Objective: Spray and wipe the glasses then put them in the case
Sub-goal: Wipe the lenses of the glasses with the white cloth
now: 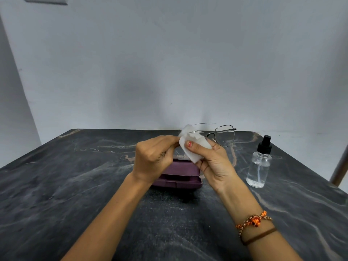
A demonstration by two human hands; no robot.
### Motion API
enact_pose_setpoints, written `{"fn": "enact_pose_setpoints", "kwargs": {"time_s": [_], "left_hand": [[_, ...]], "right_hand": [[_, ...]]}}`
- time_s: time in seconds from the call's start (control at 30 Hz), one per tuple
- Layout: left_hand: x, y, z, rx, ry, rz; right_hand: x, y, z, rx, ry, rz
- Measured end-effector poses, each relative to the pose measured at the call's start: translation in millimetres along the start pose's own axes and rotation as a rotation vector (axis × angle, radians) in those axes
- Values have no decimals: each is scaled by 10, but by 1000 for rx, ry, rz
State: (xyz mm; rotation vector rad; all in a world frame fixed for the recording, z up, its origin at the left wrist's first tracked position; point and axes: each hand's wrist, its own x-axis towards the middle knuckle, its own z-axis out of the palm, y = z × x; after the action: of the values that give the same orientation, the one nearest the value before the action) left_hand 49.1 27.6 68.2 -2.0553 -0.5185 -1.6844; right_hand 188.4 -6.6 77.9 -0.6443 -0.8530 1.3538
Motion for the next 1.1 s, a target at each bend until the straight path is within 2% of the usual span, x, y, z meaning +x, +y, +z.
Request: {"fn": "enact_pose_setpoints", "kwargs": {"time_s": [0.13, 0.33, 0.47, 0.63, 0.9, 1.1], "left_hand": [[4, -9, -6, -5, 1, -4], [-18, -22, -6, -15, -9, -15], [-13, 2, 4, -22, -25, -5], [4, 10, -2, -34, -37, 24], [9, 17, -11, -33, -62, 52], [26, -9, -31, -30, -16, -19]], "right_hand": [[8, 5, -2, 39, 37, 23], [0, 65, 58, 320, 24, 100], [-3, 66, 56, 420, 19, 56], [-26, 62, 85, 310, -14, 23], [-23, -33, 30, 7, 40, -33], [-31, 20, 70, 182, 120, 3]]}}
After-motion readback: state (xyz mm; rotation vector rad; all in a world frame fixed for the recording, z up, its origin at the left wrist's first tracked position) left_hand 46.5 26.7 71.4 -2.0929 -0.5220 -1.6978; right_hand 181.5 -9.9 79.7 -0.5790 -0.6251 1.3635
